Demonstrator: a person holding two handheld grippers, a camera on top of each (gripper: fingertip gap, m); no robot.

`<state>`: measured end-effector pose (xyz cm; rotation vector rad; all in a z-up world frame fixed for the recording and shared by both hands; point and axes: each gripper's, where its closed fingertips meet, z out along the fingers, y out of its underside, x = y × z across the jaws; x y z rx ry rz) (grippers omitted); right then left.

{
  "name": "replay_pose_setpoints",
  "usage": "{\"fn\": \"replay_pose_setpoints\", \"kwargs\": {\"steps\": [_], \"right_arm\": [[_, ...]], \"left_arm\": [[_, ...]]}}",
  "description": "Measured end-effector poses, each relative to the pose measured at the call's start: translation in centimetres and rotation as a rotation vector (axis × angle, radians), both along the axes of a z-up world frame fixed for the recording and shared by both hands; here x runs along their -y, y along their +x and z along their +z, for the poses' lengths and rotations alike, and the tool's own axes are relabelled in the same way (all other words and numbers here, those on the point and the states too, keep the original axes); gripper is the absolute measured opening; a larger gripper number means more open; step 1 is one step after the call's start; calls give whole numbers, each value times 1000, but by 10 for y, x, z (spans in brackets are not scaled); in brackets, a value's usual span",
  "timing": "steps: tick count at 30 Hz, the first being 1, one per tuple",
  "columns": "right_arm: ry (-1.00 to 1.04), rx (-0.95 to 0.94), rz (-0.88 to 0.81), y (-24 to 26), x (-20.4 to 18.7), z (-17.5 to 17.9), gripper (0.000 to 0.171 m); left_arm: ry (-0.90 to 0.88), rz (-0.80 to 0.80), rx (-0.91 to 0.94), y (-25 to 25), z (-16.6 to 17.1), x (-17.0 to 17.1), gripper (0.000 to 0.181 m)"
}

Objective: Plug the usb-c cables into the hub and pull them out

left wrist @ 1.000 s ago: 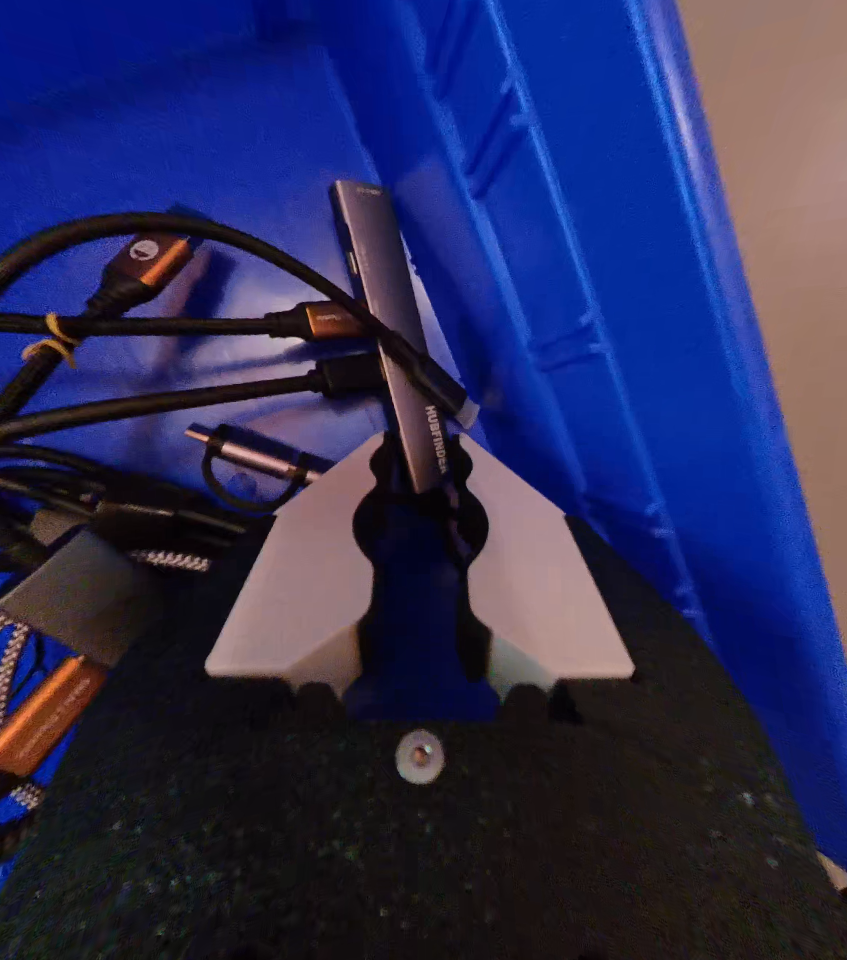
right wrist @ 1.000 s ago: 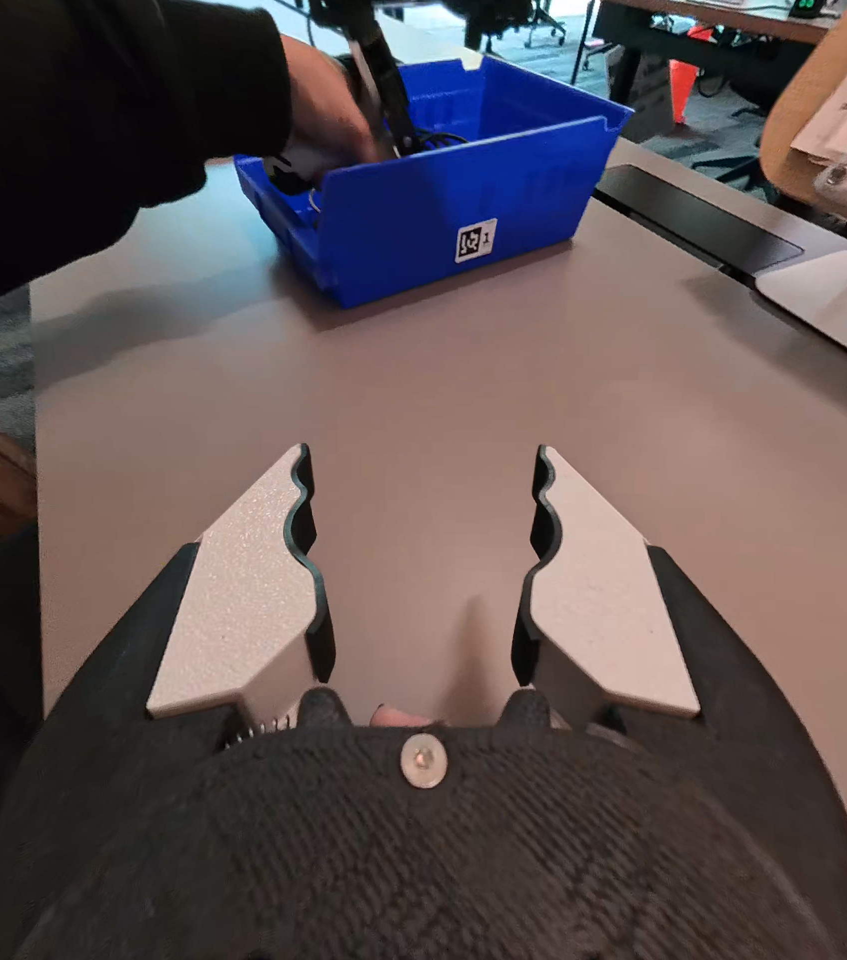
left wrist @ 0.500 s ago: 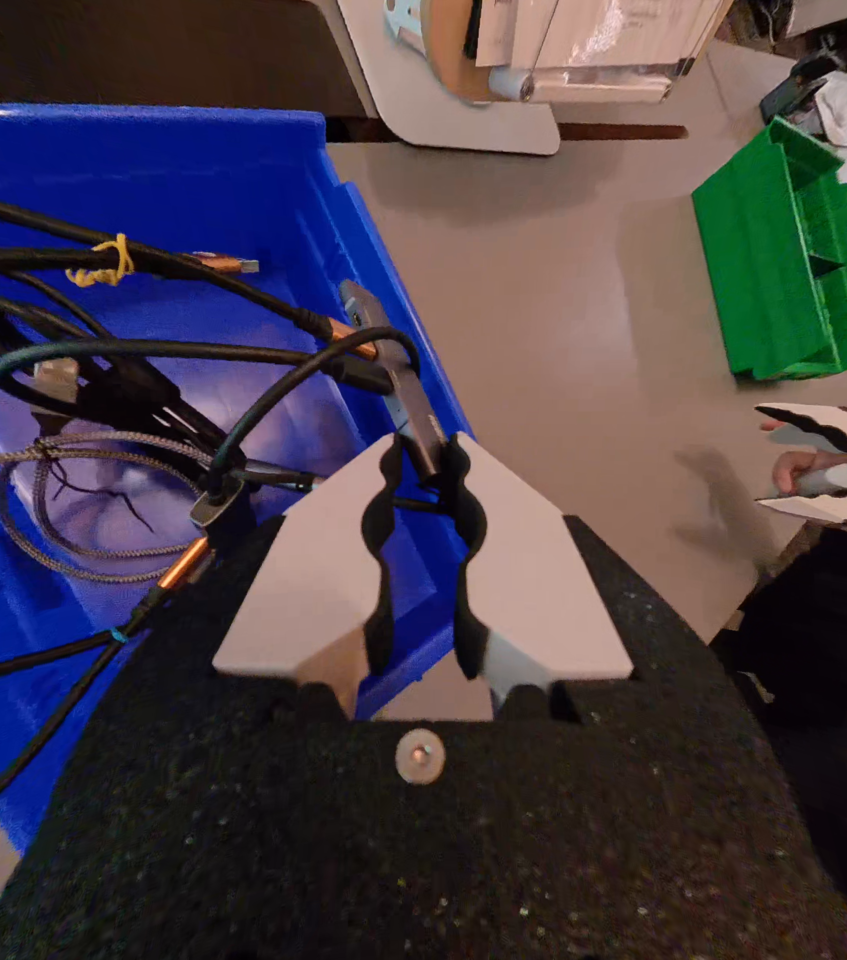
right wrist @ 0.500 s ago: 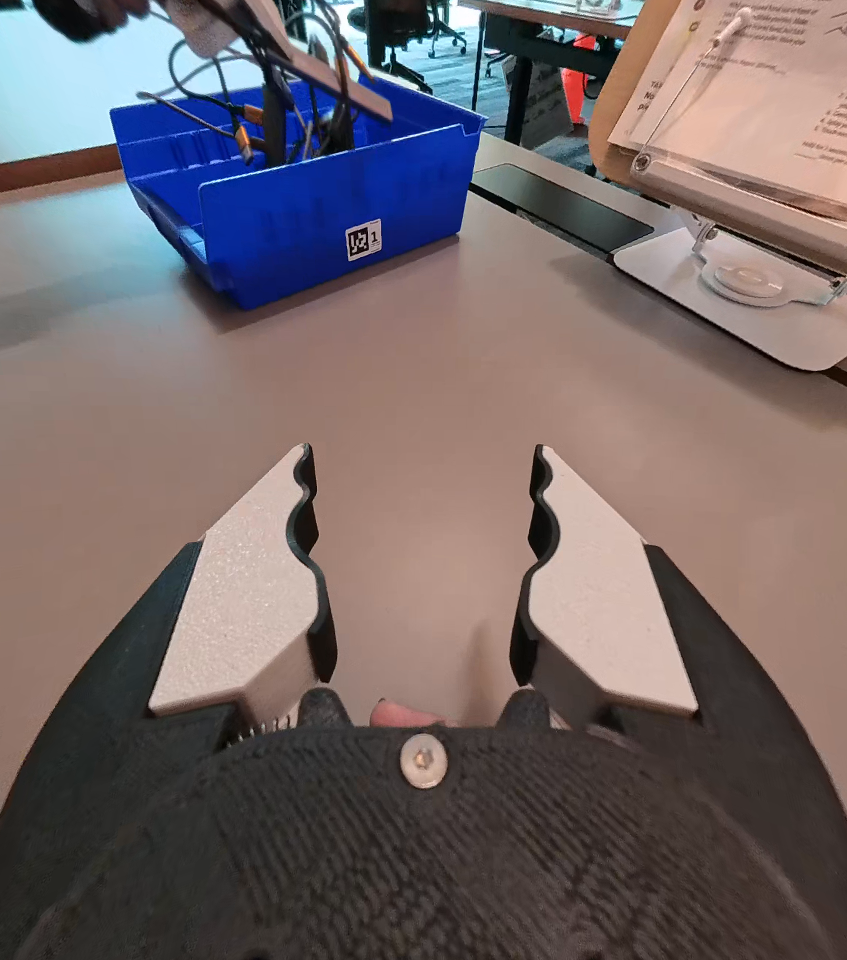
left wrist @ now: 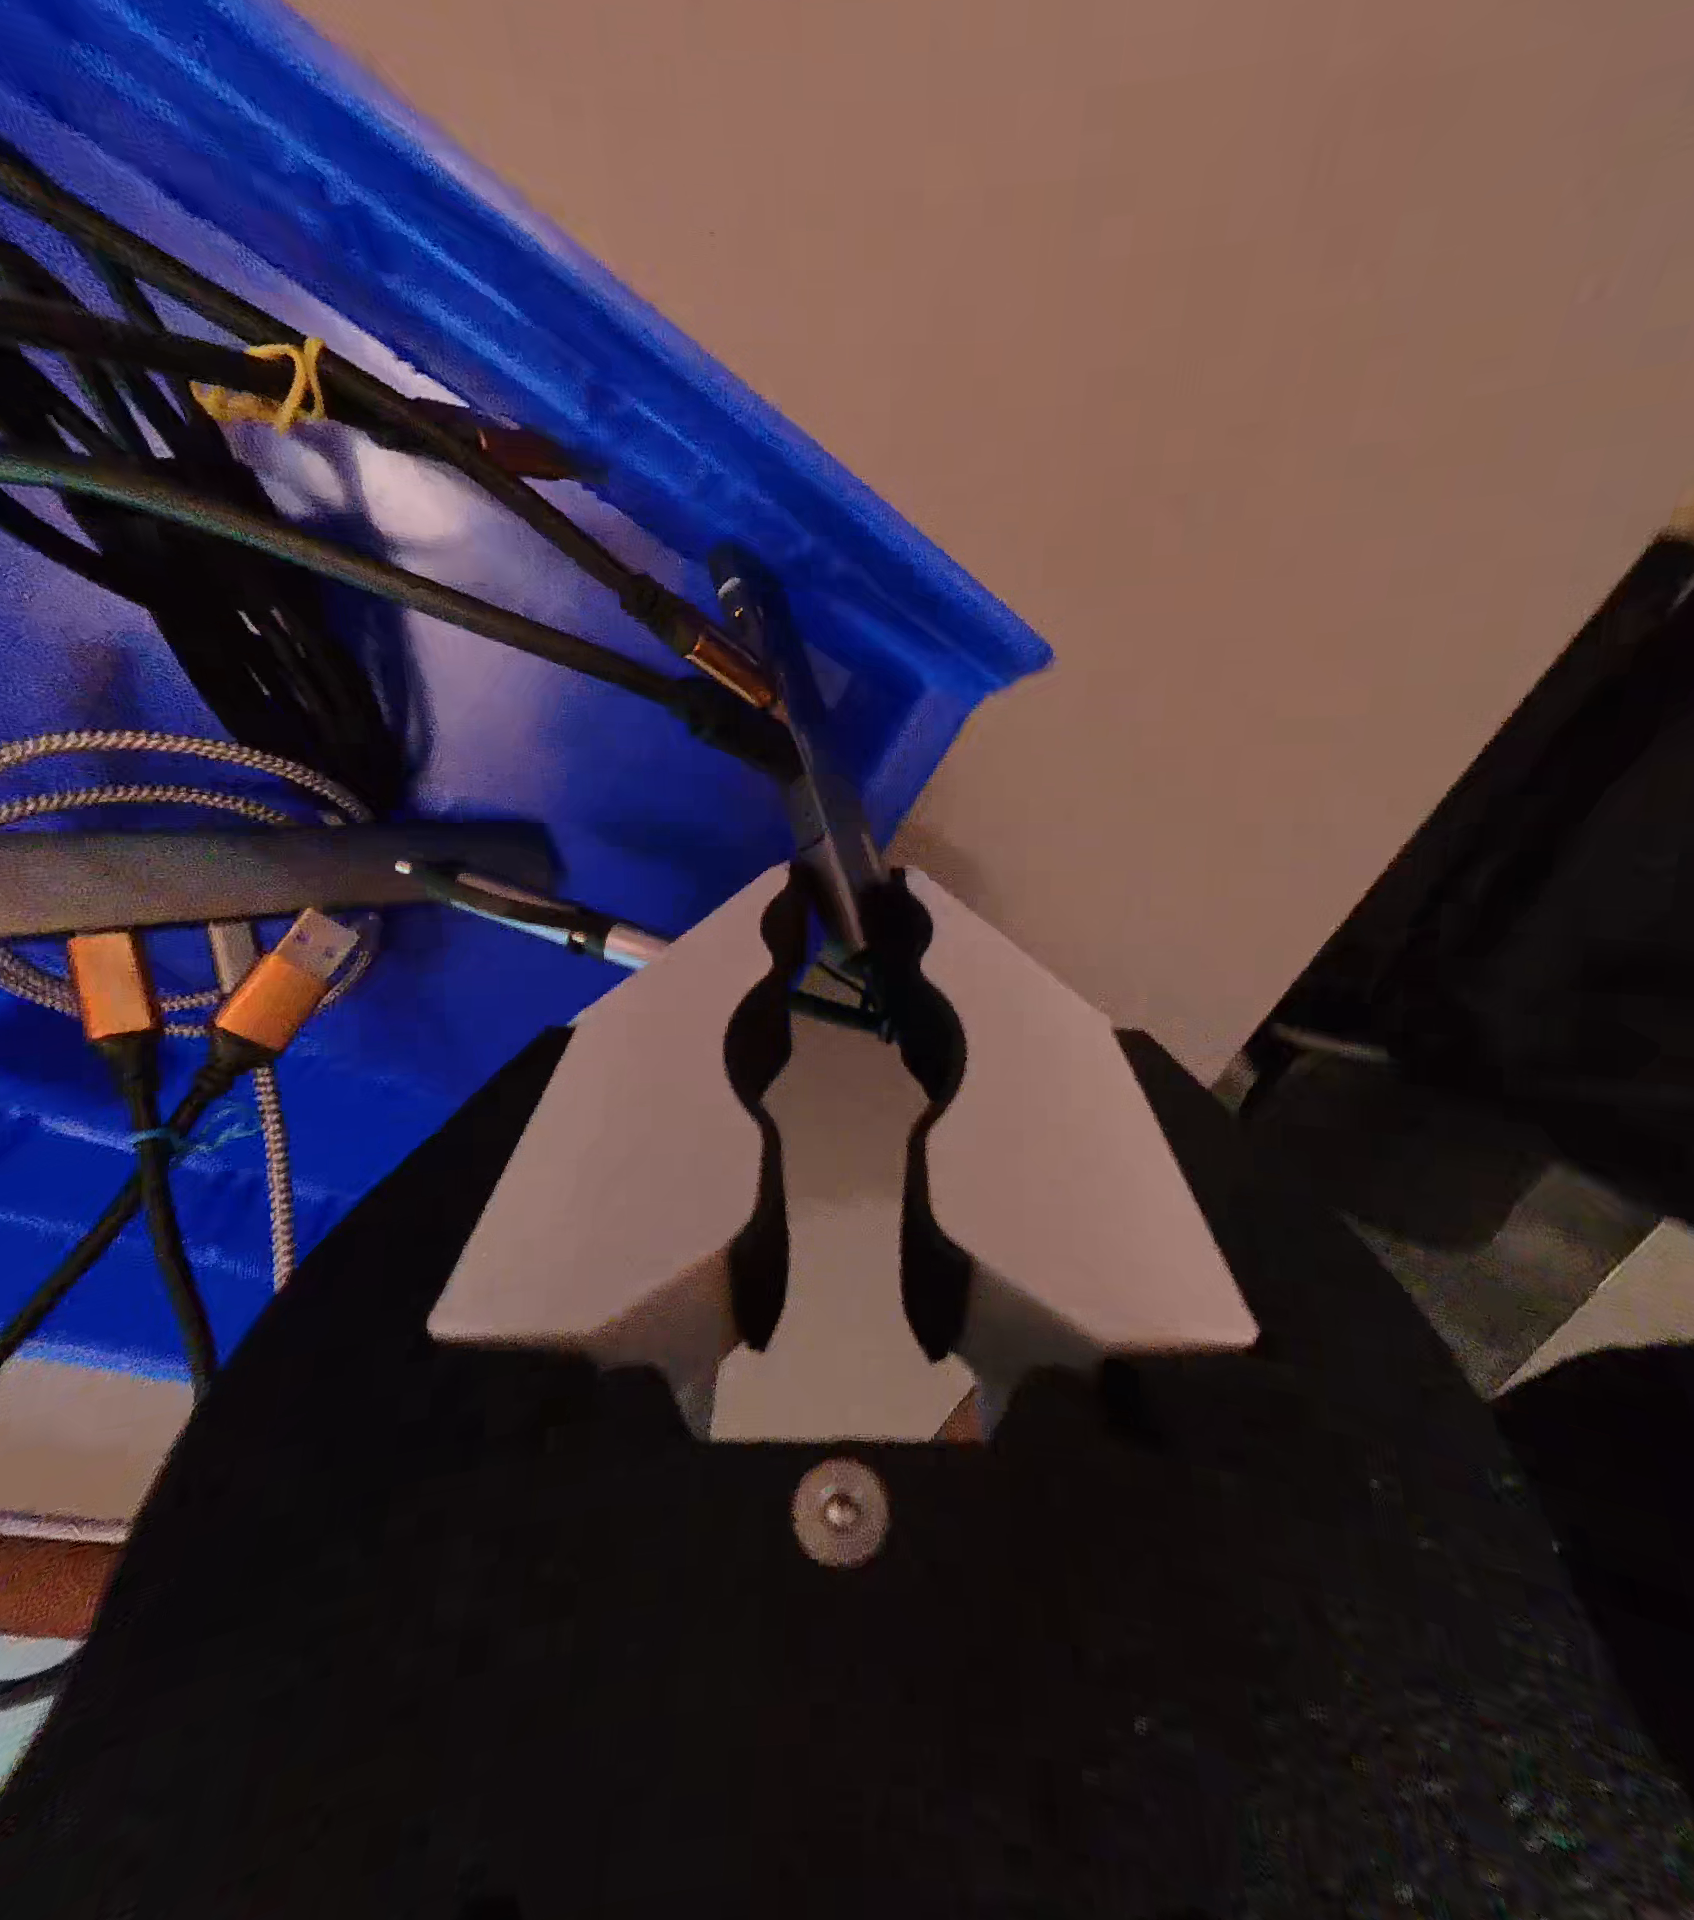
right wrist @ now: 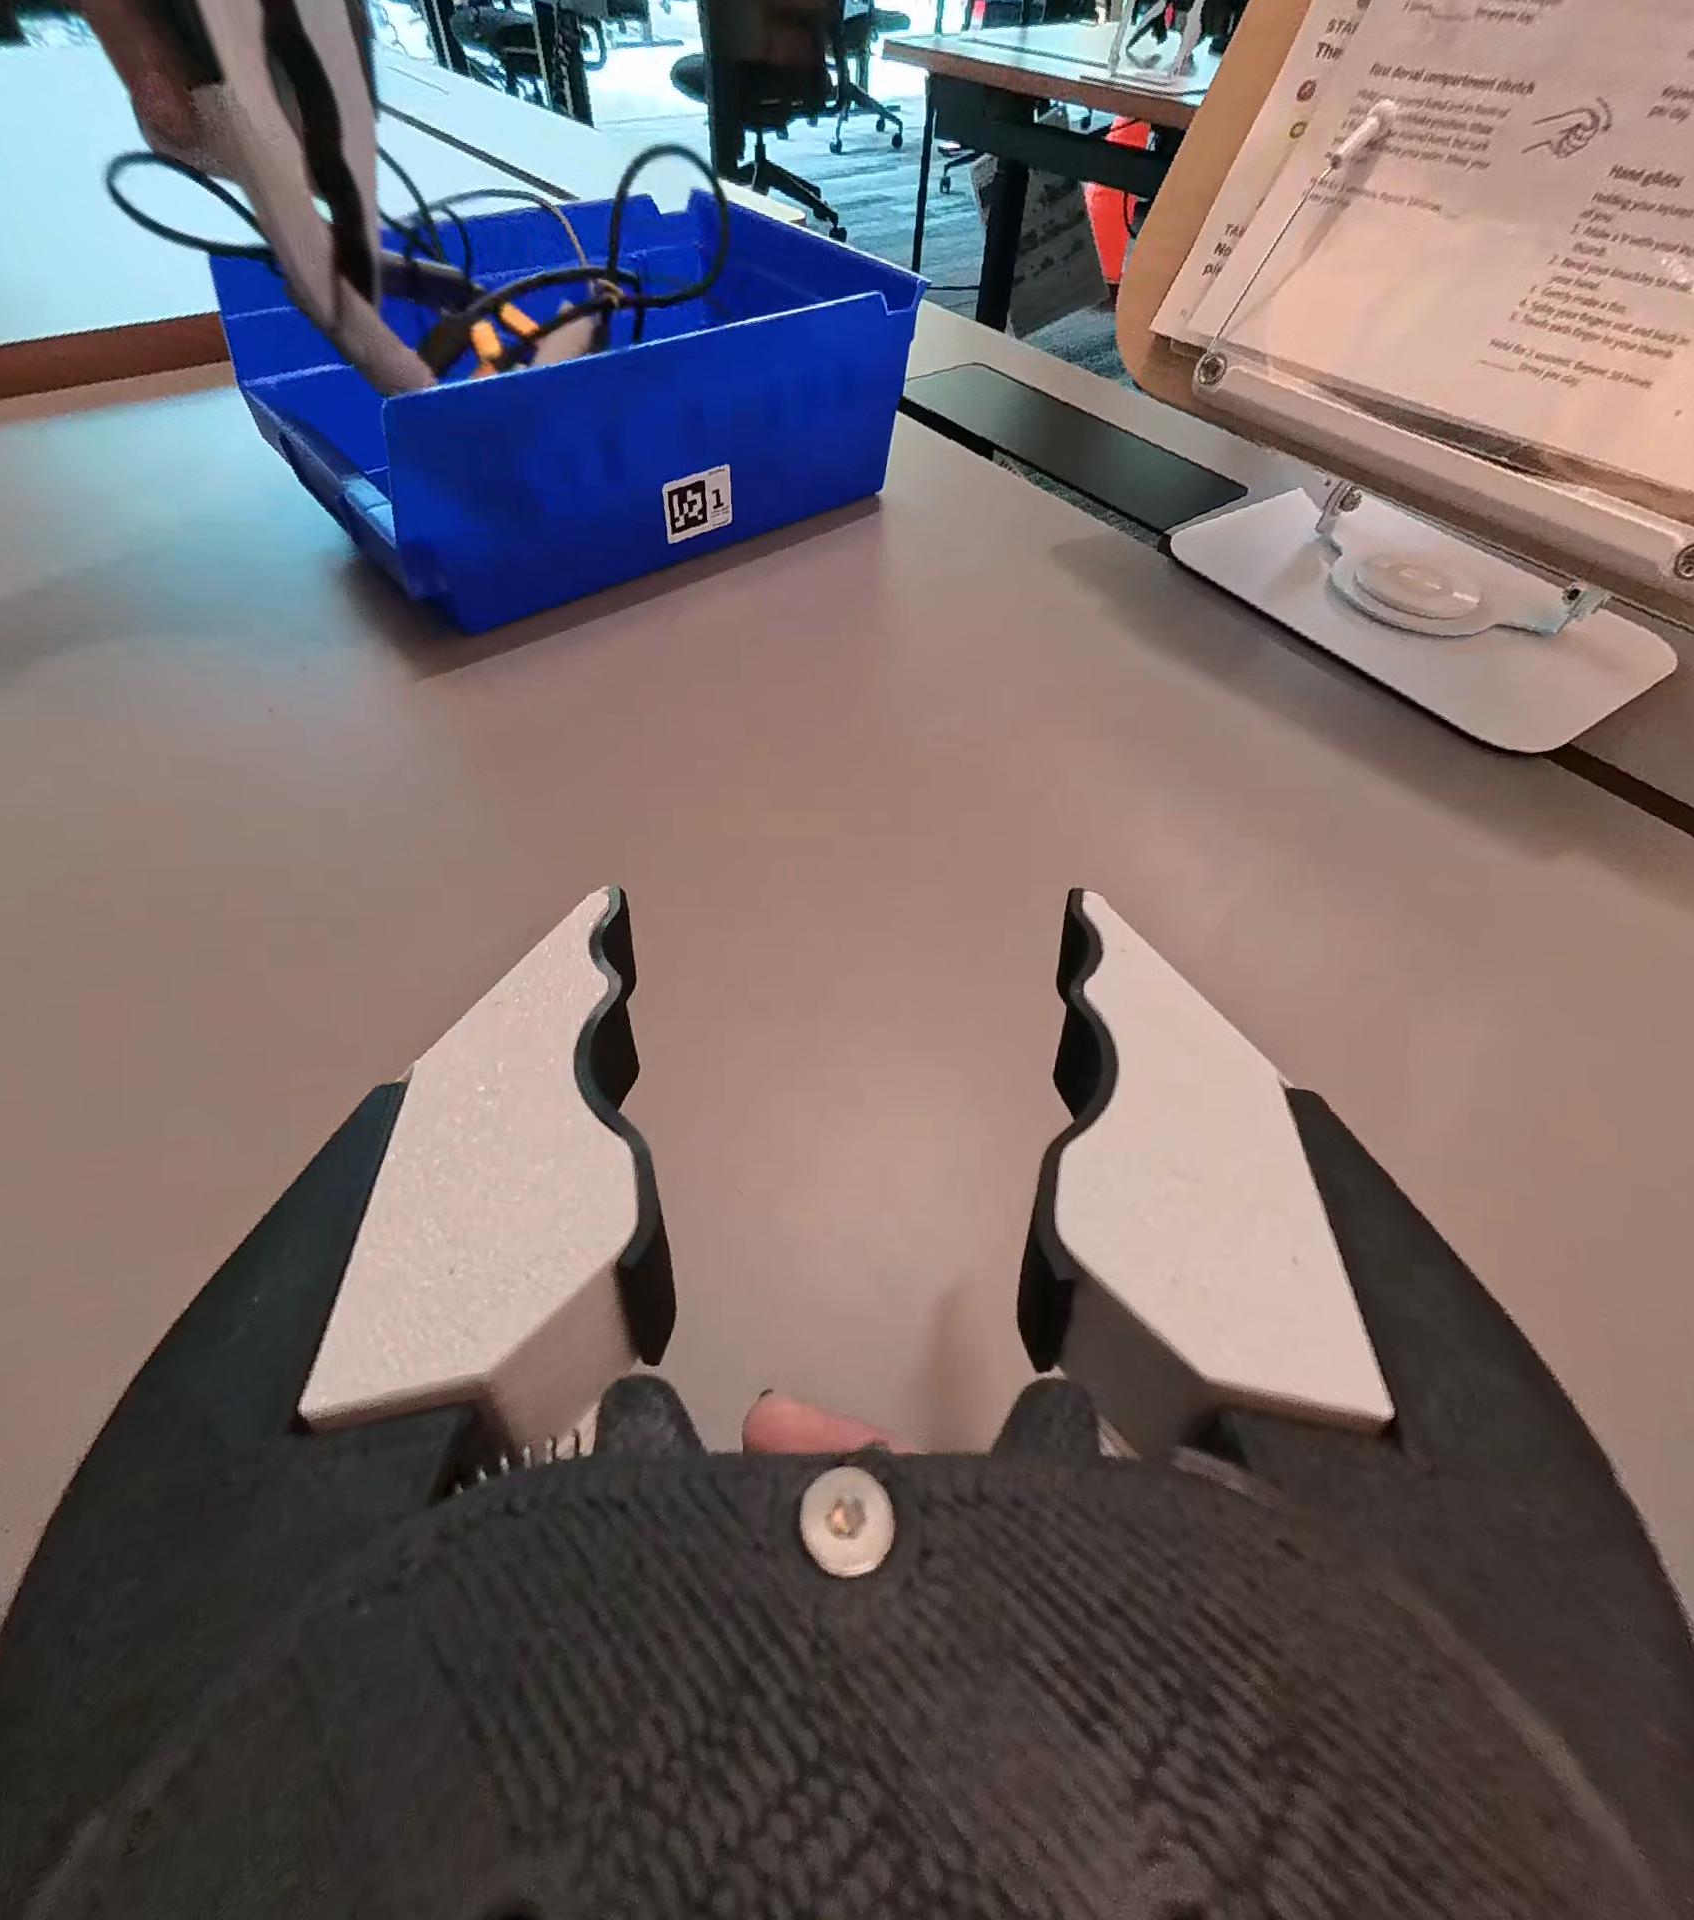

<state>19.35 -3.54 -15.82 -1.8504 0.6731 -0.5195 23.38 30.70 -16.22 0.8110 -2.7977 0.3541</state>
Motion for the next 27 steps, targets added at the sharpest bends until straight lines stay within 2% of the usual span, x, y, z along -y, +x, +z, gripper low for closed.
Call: {"fn": "replay_pose_setpoints", "kwargs": {"steps": [1, 4, 7, 12, 15, 17, 19, 22, 24, 27], "right_arm": [[-7, 1, -2, 0, 1, -1, 82], [-30, 8, -20, 2, 8, -2, 82], [1, 5, -27, 4, 10, 1, 82], [123, -9, -3, 0, 3, 15, 80], [267, -22, 92, -12, -14, 34, 78], [450, -31, 187, -26, -29, 59, 76], [611, -85, 338, -48, -46, 80, 75], [675, -191, 532, -79, -66, 86, 75], [682, -188, 585, -88, -72, 87, 75], [602, -207, 589, -89, -76, 72, 59]], "left_arm": [[23, -84, -9, -9, 3, -2, 13], [49, -156, -10, -19, 26, 1, 13], [5, -147, 129, -7, 61, 6, 13], [-281, -163, 415, 0, 142, 42, 12], [-479, -266, 528, -19, 182, 76, 13], [-595, -390, 536, -46, 196, 102, 12], [-640, -528, 499, -74, 192, 130, 12], [-547, -686, 421, -101, 159, 164, 12], [-448, -772, 362, -112, 130, 183, 12], [-341, -869, 302, -119, 97, 206, 12]]}}
